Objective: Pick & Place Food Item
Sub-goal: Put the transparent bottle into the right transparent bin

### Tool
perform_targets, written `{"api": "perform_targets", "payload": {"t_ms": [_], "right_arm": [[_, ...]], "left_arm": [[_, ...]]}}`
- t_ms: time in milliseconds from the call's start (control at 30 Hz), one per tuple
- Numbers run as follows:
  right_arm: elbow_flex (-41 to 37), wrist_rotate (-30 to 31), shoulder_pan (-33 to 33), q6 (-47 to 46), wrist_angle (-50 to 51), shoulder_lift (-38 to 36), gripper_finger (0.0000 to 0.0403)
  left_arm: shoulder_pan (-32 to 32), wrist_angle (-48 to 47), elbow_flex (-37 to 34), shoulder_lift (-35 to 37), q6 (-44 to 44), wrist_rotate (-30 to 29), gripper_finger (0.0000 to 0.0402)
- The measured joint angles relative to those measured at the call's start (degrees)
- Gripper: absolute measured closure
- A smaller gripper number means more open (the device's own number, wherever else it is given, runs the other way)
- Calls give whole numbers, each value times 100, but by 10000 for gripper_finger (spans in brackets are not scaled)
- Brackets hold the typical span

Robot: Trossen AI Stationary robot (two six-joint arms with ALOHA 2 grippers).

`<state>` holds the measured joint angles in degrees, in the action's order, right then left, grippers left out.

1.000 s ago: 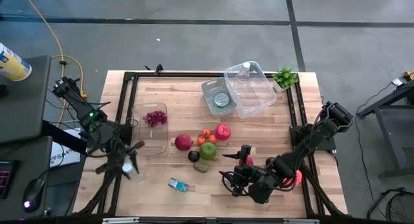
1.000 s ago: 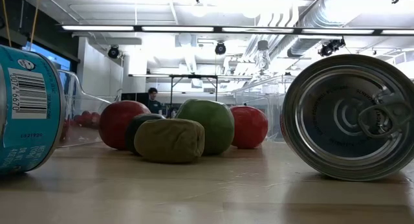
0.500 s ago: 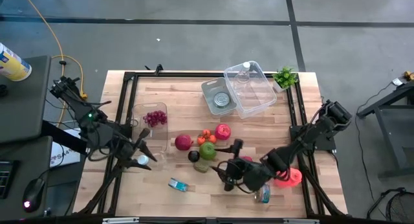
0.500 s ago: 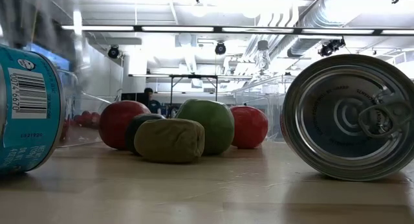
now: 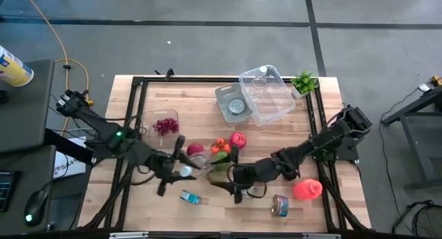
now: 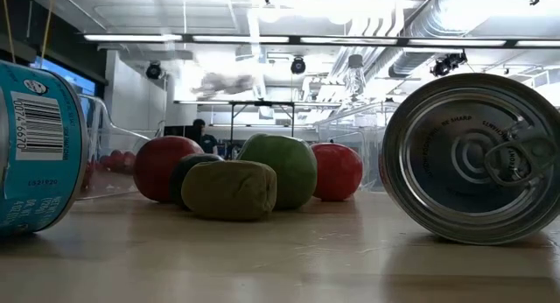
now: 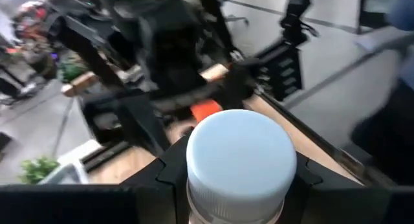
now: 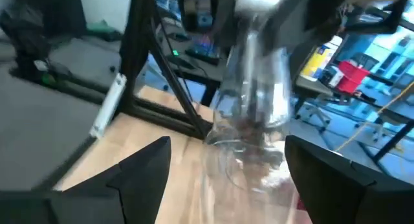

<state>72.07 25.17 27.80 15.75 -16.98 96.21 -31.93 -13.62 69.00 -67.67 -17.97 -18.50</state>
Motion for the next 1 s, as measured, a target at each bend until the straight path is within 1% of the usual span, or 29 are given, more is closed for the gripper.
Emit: {"api": "perform_targets", "payload": {"t_ms": [100, 200, 267, 333, 467, 533, 600, 767, 900, 1000], "right_arm": [[16, 59, -18, 168, -360, 93, 113], [-1, 530, 32, 524, -526, 124, 113], [-2, 691, 34, 762, -638, 121, 113], [-2, 867, 33, 842, -746, 120, 113], [5, 1615, 25, 910, -798, 120, 113], [5, 1728, 3, 973, -797, 122, 113], [7, 1592, -53, 976, -864, 158, 113], [7, 908, -252, 924, -896, 190, 113], [1, 863, -417, 824, -1105, 268, 113], [3, 547, -534, 764, -1127, 268, 113]], "left_arm": [[193, 333, 81, -187, -160, -4, 267], [353, 480, 97, -274, -181, 32, 267], [417, 557, 117, -288, -196, 65, 267], [457, 554, 117, -287, -189, 59, 267], [490, 563, 115, -307, -193, 116, 267], [478, 615, 115, -301, -192, 92, 267], [478, 674, 115, -301, -180, 112, 267], [473, 724, 115, -301, -290, 112, 267], [496, 807, 110, -322, -342, 48, 267], [550, 844, 110, -345, -344, 66, 267]]}}
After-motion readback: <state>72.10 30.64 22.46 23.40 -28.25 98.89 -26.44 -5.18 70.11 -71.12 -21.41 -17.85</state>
